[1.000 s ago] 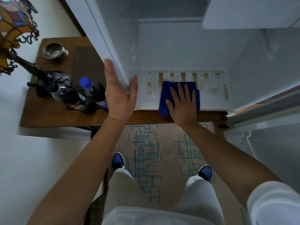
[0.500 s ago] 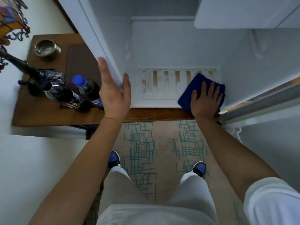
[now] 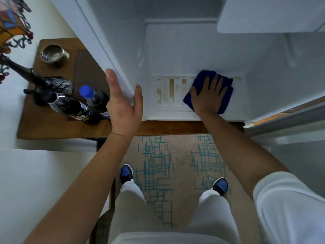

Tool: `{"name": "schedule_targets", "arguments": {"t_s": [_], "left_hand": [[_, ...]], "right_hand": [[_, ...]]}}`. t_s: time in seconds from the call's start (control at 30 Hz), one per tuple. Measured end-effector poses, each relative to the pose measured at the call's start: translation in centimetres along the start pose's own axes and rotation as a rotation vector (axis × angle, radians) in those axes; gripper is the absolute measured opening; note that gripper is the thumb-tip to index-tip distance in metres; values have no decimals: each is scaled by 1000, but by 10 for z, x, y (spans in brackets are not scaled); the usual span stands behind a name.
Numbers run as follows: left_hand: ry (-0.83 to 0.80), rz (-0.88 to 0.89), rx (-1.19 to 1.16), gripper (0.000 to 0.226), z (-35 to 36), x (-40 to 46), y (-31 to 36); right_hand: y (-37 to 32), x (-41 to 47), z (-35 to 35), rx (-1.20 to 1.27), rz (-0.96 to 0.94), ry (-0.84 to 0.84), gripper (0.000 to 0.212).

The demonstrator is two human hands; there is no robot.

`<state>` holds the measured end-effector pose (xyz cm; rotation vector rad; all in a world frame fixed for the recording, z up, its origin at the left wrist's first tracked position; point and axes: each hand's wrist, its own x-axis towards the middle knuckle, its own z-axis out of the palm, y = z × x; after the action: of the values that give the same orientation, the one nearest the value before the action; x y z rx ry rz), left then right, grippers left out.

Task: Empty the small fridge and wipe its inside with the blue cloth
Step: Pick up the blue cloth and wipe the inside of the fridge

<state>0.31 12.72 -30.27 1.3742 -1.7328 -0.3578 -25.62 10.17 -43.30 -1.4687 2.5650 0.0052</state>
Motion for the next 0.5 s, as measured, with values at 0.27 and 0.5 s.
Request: {"name": "schedule_targets", "arguments": {"t_s": [0.27, 0.5], "left_hand": [[32, 33, -14, 91, -3, -1, 3], [65, 21, -24, 96, -1, -2, 7]], "right_hand": [[-87, -31, 10, 13, -315, -24, 66], [-93, -68, 25, 64, -591, -2, 59]]}}
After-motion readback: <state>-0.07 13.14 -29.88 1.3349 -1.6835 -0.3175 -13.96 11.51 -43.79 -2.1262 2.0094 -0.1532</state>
